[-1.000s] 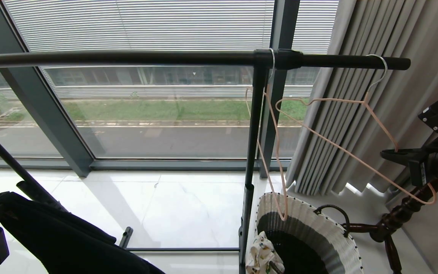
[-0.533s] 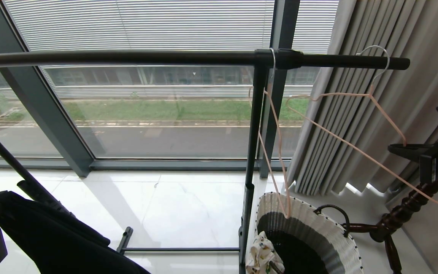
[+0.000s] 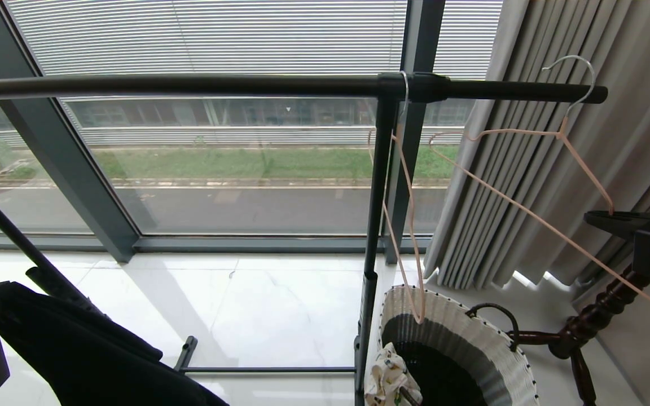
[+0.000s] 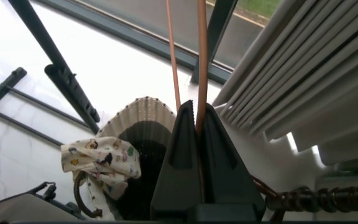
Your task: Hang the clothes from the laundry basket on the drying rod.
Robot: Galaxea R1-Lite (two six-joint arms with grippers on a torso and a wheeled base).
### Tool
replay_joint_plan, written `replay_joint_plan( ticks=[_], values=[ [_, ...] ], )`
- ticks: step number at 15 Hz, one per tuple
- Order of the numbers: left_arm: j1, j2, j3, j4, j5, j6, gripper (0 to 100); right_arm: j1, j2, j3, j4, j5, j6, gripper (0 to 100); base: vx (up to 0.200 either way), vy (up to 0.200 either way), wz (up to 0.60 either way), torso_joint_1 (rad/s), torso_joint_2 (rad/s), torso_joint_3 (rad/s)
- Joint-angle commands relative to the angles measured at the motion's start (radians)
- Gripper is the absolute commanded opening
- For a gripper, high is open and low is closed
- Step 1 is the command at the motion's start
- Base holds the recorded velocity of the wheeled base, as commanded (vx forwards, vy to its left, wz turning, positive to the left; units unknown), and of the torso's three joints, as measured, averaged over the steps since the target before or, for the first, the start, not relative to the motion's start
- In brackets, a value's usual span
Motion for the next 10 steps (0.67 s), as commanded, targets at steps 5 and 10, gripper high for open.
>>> replay_joint_plan(
  ticks=[5, 10],
  values=[
    [0.0, 0.003, -0.005, -0.001, 0.0, 0.002, 0, 0.002, -0.057, 0.005, -0.031, 0.0, 0.025, 0, 0.0, 0.0, 0.0, 0.0, 0.0, 0.0],
    [0.0, 0.002, -0.009, -0.001, 0.002, 0.025, 0, 0.003, -0.21, 0.143, -0.027, -0.004, 0.032, 0, 0.0, 0.0, 0.0, 0.0, 0.0, 0.0]
  ],
)
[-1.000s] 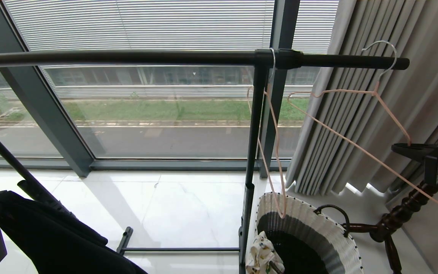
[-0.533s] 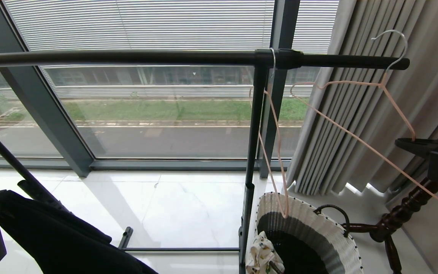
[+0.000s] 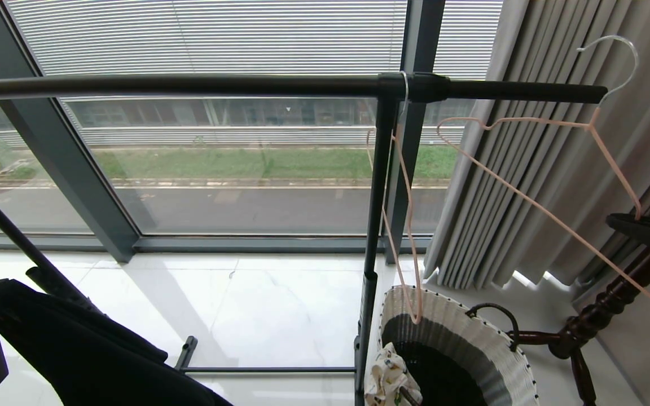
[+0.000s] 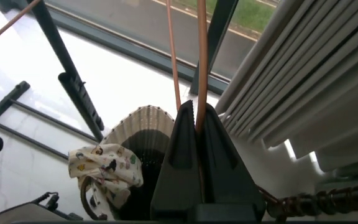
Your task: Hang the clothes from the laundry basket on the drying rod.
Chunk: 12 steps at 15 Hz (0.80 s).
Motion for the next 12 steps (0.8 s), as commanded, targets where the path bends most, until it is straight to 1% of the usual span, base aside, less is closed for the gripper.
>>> replay_joint_plan(
  ticks=[1, 2, 5, 12],
  values=[
    [0.0, 0.001, -0.002, 0.0, 0.001, 0.015, 0, 0.0, -0.103, 0.075, 0.005, -0.002, 0.003, 0, 0.0, 0.0, 0.0, 0.0, 0.0, 0.0],
    [0.0, 0.003, -0.002, 0.0, 0.001, 0.015, 0, 0.0, -0.124, 0.09, 0.014, -0.003, 0.001, 0, 0.0, 0.0, 0.0, 0.0, 0.0, 0.0],
    [0.0, 0.007, 0.001, 0.001, 0.003, 0.017, 0, 0.0, -0.158, 0.099, 0.045, -0.006, 0.001, 0, -0.2, 0.0, 0.0, 0.004, 0.0, 0.005],
    [0.0, 0.014, 0.003, 0.001, 0.003, 0.017, 0, 0.028, -0.156, 0.113, 0.047, -0.006, 0.0, 0, -0.2, 0.0, 0.0, -0.002, 0.0, 0.003]
  ],
)
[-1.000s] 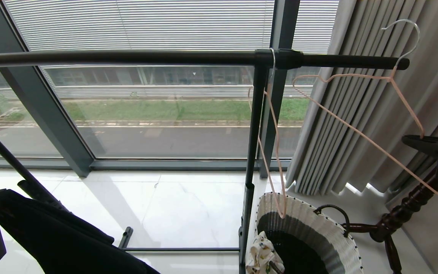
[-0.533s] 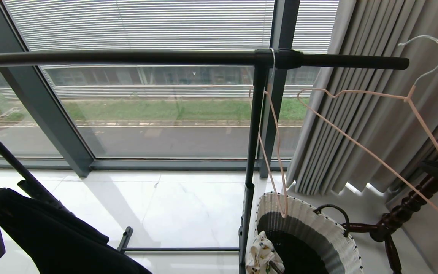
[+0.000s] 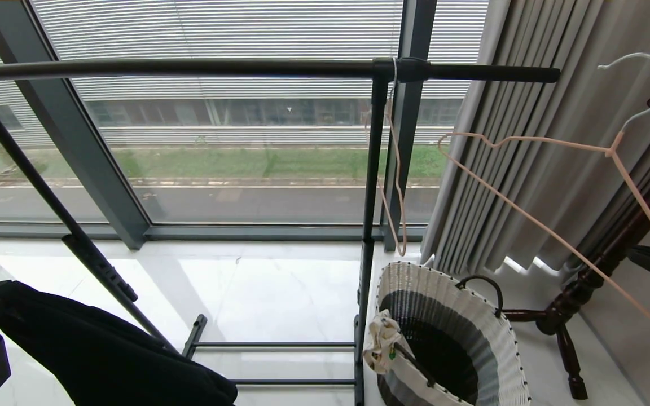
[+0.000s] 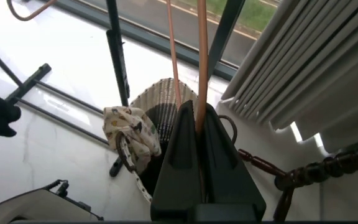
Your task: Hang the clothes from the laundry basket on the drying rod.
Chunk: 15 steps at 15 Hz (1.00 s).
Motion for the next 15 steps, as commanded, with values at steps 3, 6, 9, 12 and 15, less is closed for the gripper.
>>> replay_joint_plan(
  ticks=[3, 6, 9, 12, 15],
  values=[
    [0.0, 0.004, 0.0, 0.0, -0.001, -0.001, 0, 0.013, 0.002, 0.001, -0.001, 0.001, -0.001, 0, -0.067, 0.0, 0.0, -0.001, 0.0, -0.001],
    [0.0, 0.004, 0.0, 0.0, -0.001, -0.001, 0, 0.041, 0.002, 0.001, 0.001, -0.009, -0.001, 0, 0.0, 0.0, 0.0, 0.0, 0.0, 0.0],
    [0.0, 0.004, 0.0, 0.0, -0.001, -0.001, 0, 0.056, 0.001, 0.003, 0.001, -0.026, -0.001, 0, 0.0, 0.133, 0.0, 0.002, 0.0, 0.005],
    [0.0, 0.004, -0.001, 0.0, -0.001, 0.0, 0, 0.056, -0.003, -0.002, -0.002, -0.026, -0.001, 0, 0.0, 0.2, 0.0, 0.004, 0.0, 0.002],
    [0.0, 0.004, -0.003, 0.0, -0.001, 0.002, 0, 0.054, -0.021, -0.007, -0.007, -0.029, 0.001, 0, 0.0, 0.2, 0.0, -0.001, 0.0, 0.009]
  ],
)
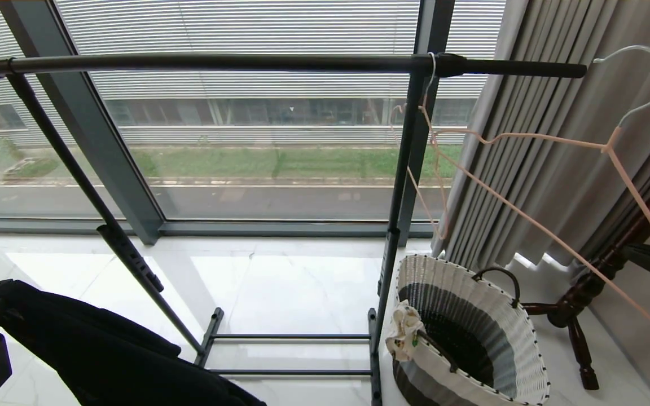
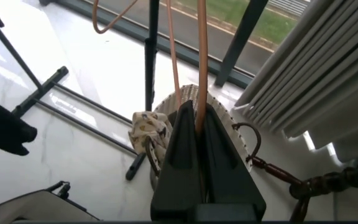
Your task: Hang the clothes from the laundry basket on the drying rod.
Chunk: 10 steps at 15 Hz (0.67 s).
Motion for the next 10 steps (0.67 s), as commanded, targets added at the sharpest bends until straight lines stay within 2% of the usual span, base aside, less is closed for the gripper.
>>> replay_joint_plan(
  ticks=[1, 7, 10],
  values=[
    [0.0, 0.002, 0.003, 0.0, 0.001, 0.0, 0, -0.001, -0.03, 0.003, 0.0, -0.009, 0.001, 0, 0.0, 0.2, 0.0, 0.002, 0.0, 0.007],
    [0.0, 0.002, 0.003, 0.0, -0.002, 0.0, 0, -0.001, -0.062, 0.008, 0.005, -0.018, 0.004, 0, 0.0, 0.2, 0.0, 0.003, 0.0, 0.005],
    [0.0, 0.002, 0.003, 0.0, -0.004, -0.001, 0, -0.001, -0.066, 0.016, 0.005, -0.018, 0.006, 0, 0.0, 0.0, 0.0, 0.0, 0.0, 0.0]
  ],
)
